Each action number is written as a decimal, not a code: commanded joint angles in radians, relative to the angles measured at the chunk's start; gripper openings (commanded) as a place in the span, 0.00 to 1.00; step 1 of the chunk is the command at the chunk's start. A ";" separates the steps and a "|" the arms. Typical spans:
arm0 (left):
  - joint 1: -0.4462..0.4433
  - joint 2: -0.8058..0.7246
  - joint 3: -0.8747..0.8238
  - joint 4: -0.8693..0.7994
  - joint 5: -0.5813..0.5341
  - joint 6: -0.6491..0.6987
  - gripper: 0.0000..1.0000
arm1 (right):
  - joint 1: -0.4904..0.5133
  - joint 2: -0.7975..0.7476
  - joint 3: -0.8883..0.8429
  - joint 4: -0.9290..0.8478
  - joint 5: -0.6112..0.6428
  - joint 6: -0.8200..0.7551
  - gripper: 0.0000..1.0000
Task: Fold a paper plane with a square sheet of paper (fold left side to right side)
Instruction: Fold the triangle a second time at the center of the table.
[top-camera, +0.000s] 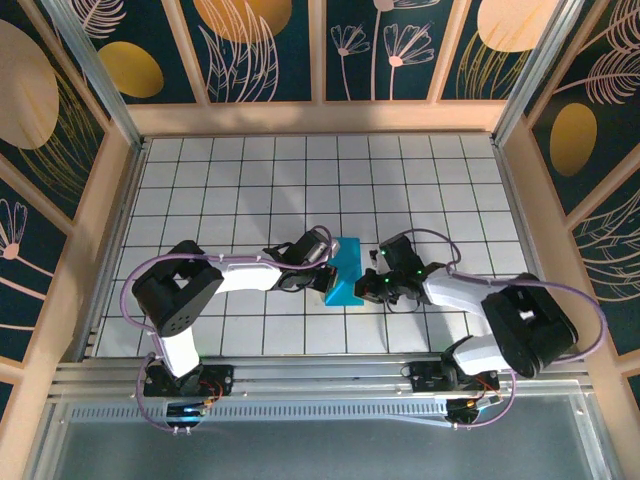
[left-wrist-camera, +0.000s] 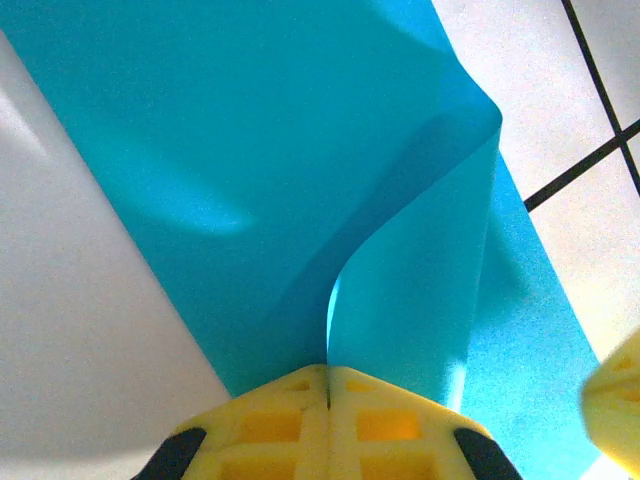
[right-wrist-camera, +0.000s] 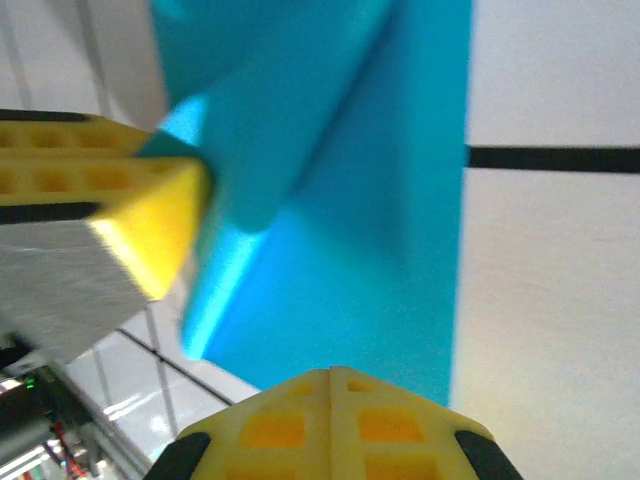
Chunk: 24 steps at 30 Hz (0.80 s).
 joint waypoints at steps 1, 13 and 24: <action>0.008 0.034 0.007 -0.022 0.003 0.017 0.00 | -0.026 -0.072 -0.020 0.086 -0.053 0.054 0.00; 0.008 0.040 0.017 -0.034 0.006 0.025 0.00 | -0.016 0.089 0.030 0.287 -0.037 0.137 0.00; 0.008 0.042 0.021 -0.035 0.007 0.025 0.00 | -0.009 0.202 0.082 0.309 -0.043 0.123 0.00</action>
